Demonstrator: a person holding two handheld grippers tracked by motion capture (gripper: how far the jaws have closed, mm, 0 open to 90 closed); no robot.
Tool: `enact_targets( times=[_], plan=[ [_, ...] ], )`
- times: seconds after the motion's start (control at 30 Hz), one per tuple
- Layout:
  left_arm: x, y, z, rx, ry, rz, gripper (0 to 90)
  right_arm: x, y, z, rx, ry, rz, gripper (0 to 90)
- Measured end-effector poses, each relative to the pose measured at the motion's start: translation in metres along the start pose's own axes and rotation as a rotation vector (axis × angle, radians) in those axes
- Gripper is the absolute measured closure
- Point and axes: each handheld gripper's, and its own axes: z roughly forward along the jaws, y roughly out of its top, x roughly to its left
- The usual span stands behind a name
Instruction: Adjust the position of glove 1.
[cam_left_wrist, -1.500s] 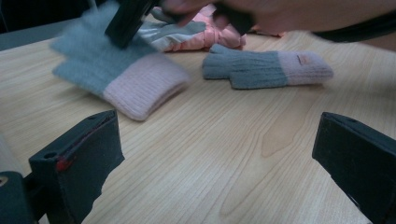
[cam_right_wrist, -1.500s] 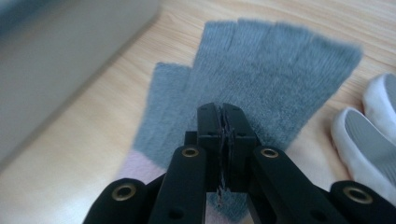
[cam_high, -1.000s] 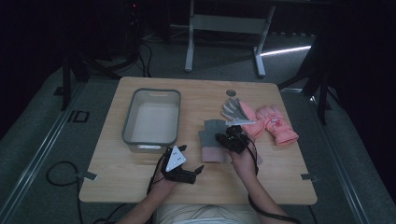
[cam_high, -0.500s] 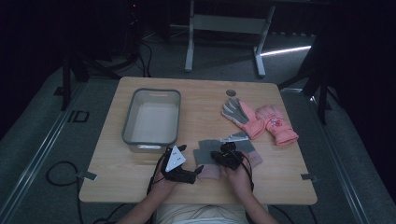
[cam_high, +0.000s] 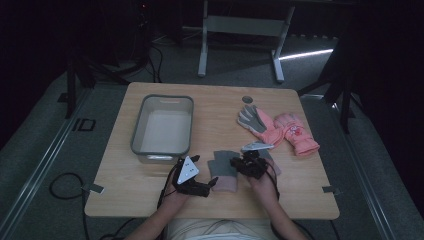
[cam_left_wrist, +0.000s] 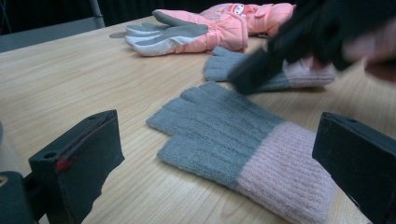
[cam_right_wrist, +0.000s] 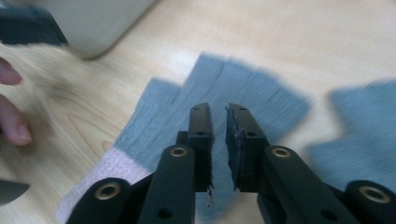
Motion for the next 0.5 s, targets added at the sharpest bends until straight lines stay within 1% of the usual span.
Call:
enact_targets(
  times=[0.03,0.07,0.1,0.13,0.17,0.2,0.27,0.33,0.37,0.4,0.43,0.47,0.5],
  plan=[
    [0.0,0.0,0.0,-0.001,0.0,0.0,1.1,-0.006,0.003,-0.006,-0.012,0.002,-0.028,75.9],
    [0.0,0.0,0.0,0.0,-0.001,0.001,1.1,-0.013,0.007,-0.013,-0.012,-0.029,-0.069,73.4],
    [0.0,0.0,0.0,0.0,-0.001,0.001,1.1,-0.013,0.007,-0.013,-0.012,-0.029,-0.069,73.4],
    [0.0,0.0,0.0,0.0,-0.001,0.002,1.1,-0.018,0.008,-0.017,-0.012,-0.039,-0.098,72.7],
    [0.0,0.0,0.0,0.0,0.0,0.002,1.1,-0.03,0.009,-0.026,-0.008,-0.069,-0.148,71.5],
    [0.0,0.0,0.0,0.0,0.001,0.002,1.1,-0.039,0.009,-0.031,0.005,-0.089,-0.169,70.3],
    [0.0,0.0,0.0,0.0,0.001,0.002,1.1,-0.053,0.007,-0.037,0.013,-0.099,-0.188,69.2],
    [0.0,0.0,0.0,0.001,0.002,0.002,1.1,-0.068,0.003,-0.041,0.037,-0.098,-0.202,69.4],
    [0.0,0.0,0.0,0.001,0.002,0.0,1.1,-0.074,0.002,-0.043,0.046,-0.102,-0.207,69.7],
    [0.0,0.0,0.0,-0.001,0.002,0.0,1.1,-0.082,-0.001,-0.044,0.056,-0.094,-0.21,69.6],
    [0.0,0.0,0.0,0.0,0.002,-0.001,1.1,-0.086,-0.004,-0.044,0.065,-0.08,-0.214,68.8],
    [0.0,0.0,0.0,0.001,0.003,-0.002,1.1,-0.09,-0.007,-0.044,0.07,-0.081,-0.225,67.4],
    [0.0,0.0,0.0,0.002,0.004,-0.003,1.1,-0.094,-0.009,-0.043,0.078,-0.081,-0.221,67.4]
  ],
)
